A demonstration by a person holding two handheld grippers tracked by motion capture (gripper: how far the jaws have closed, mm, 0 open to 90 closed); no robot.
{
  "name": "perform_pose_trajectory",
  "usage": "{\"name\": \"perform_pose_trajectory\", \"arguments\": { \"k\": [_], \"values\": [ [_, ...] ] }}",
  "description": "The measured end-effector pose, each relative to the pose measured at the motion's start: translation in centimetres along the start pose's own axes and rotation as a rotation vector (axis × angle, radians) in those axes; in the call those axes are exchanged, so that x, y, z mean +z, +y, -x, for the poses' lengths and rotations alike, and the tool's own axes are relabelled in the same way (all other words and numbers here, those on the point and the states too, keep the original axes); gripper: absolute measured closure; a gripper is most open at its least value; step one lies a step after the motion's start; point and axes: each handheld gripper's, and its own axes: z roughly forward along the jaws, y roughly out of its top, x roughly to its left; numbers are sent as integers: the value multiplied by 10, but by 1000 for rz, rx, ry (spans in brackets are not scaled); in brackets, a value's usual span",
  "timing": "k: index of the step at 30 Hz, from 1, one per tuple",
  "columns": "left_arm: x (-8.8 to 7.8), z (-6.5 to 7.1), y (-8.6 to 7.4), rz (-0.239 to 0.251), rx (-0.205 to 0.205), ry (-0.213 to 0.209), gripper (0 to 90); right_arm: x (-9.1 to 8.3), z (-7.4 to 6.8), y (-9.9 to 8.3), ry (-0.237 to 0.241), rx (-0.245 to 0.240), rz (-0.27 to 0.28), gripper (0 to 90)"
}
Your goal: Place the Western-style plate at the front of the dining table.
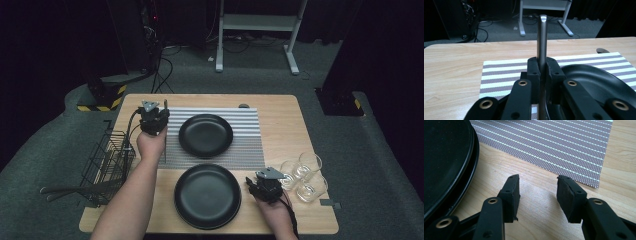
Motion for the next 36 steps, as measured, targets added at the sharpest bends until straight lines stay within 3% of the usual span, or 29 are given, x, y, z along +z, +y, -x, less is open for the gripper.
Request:
{"name": "perform_pose_trajectory", "arguments": {
  "k": [13, 27, 36],
  "values": [
    [20, -4, 2, -52, -2, -7, 830, 1, 0, 0, 6, -4, -6, 537],
    [37, -21, -3, -80, -64, -36, 825, 2, -2, 1, 1, -18, -11, 538],
    [53, -17, -5, -119, -48, -72, 827, 2, -3, 1, -15, -18, -12, 541]
  ]
}}
